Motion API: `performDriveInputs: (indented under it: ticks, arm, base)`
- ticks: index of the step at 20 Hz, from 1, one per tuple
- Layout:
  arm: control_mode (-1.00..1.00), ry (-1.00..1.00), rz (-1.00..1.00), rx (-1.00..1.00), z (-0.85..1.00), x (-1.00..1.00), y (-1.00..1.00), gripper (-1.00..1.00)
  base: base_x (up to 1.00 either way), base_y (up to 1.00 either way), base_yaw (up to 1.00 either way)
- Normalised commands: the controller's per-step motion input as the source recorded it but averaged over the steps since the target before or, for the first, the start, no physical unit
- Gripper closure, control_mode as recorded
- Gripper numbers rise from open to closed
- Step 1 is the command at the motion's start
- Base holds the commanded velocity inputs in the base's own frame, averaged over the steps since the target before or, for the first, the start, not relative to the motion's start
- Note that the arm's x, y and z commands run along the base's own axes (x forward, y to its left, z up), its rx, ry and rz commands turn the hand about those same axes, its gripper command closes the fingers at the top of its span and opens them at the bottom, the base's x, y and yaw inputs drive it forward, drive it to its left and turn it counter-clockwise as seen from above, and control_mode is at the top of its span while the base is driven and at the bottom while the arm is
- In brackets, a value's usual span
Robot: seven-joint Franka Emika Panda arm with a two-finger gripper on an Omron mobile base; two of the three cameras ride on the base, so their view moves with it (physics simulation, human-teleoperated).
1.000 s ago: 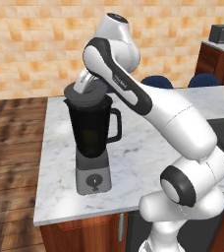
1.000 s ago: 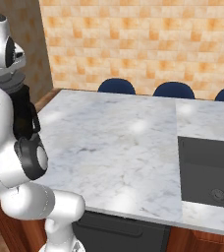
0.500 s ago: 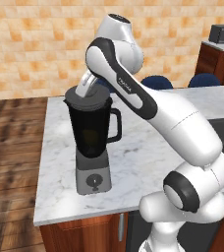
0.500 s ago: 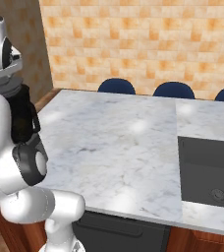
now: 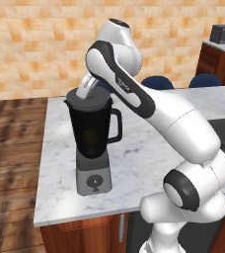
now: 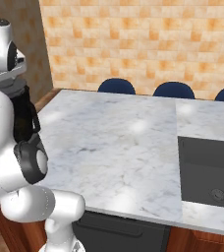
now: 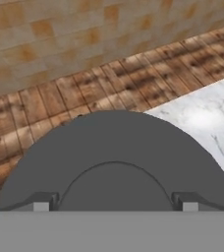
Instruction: Open the blender lid, put the pear in the blender, close the lid, and start the blender.
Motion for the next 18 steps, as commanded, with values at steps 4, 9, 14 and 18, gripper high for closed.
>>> performDriveInputs:
  ticks: [4,9,14,18]
  arm:
    - [-1.00,0.03,0.00,0.00,-0.09,-0.05,-0.10,1.00]
    - [-1.00,0.00,0.00,0.00,-0.27,0.00,-0.02,1.00]
    - [-1.00,0.00,0.00,0.00,-0.43,0.00,-0.02,-1.00]
    - [-1.00,0.00,0.00,0.00,-0.08,0.00,0.00,-1.00]
  base:
    - [0.00,0.00,0.00]
    - [0.00,0.00,0.00]
    - [0.00,0.00,0.00]
    - [0.00,0.00,0.00]
